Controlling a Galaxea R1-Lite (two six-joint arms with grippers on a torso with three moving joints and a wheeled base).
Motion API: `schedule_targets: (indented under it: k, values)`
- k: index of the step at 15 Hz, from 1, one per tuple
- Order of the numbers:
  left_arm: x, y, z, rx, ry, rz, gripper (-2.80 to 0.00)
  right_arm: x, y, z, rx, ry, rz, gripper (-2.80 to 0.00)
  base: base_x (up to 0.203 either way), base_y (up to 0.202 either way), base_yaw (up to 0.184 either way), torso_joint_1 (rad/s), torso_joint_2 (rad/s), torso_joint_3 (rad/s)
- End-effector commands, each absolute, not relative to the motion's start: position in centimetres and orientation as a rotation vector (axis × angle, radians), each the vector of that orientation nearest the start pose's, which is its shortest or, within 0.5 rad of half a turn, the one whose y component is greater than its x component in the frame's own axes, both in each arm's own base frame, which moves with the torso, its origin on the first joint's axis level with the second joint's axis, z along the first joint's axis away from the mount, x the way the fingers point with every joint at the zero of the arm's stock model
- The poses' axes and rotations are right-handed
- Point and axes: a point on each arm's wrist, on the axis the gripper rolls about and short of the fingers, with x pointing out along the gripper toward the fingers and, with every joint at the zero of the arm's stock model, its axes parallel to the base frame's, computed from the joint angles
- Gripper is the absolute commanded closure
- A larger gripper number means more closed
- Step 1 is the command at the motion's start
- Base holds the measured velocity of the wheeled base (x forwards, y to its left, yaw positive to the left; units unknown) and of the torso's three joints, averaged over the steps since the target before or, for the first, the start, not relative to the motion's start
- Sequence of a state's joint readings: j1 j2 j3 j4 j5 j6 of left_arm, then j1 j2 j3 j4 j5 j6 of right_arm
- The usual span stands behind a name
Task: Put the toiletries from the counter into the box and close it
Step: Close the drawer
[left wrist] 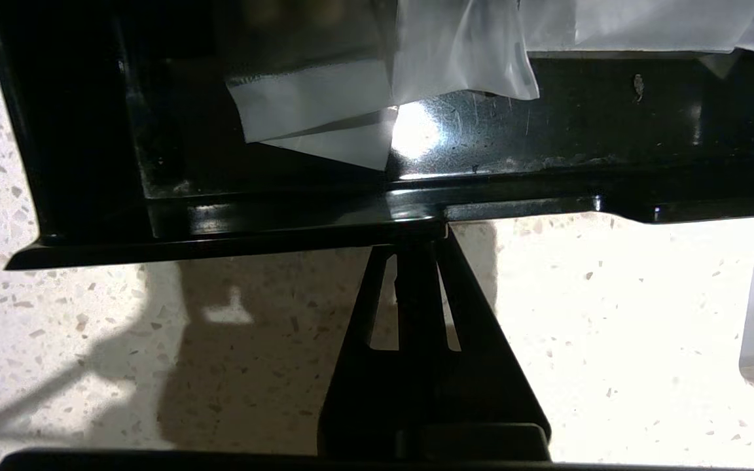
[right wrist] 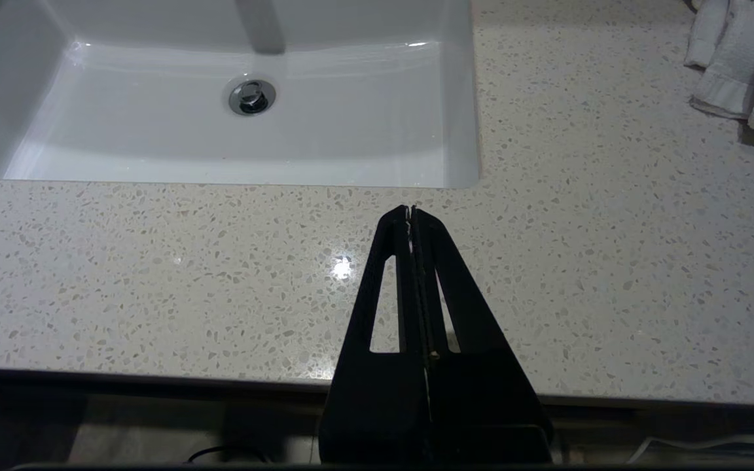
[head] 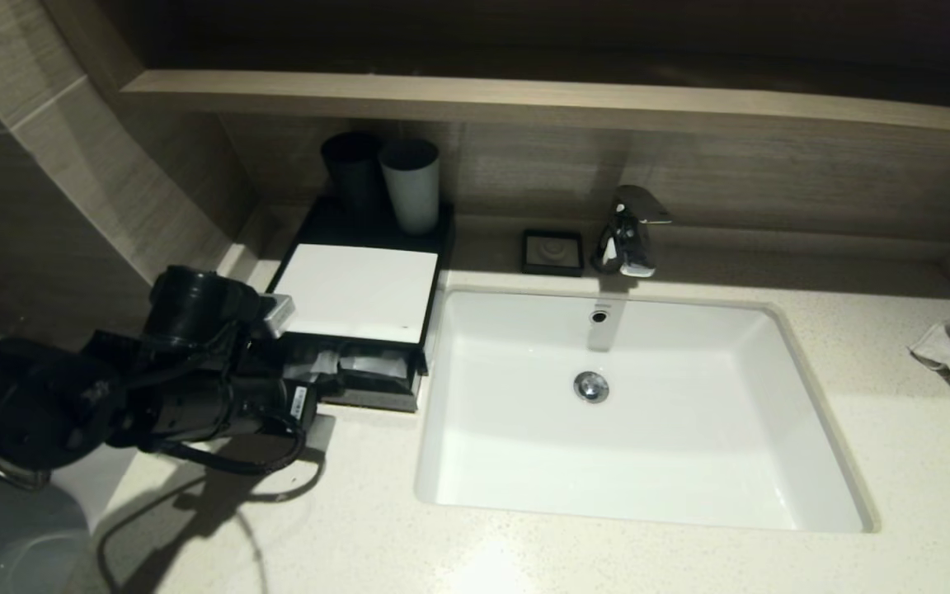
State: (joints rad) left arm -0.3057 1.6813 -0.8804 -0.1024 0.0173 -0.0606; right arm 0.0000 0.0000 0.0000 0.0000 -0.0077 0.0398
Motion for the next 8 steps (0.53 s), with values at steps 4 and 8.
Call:
schedule_targets:
  k: [4,8]
  values:
    - [28.6,-9.0,15.9,0.064,0.69,-0.232,0.0,-2.3,0.0,7.5,0.04,0.0,-0.008,0.0,0.0,0.0,0.0,0.0,0.0,0.0]
    - [29.1,-9.1,16.8,0.059,0.658,-0.23,0.0,-2.3,0.0,7.5,0.04,0.0,-0.008,0.0,0.0,0.0,0.0,0.0,0.0,0.0]
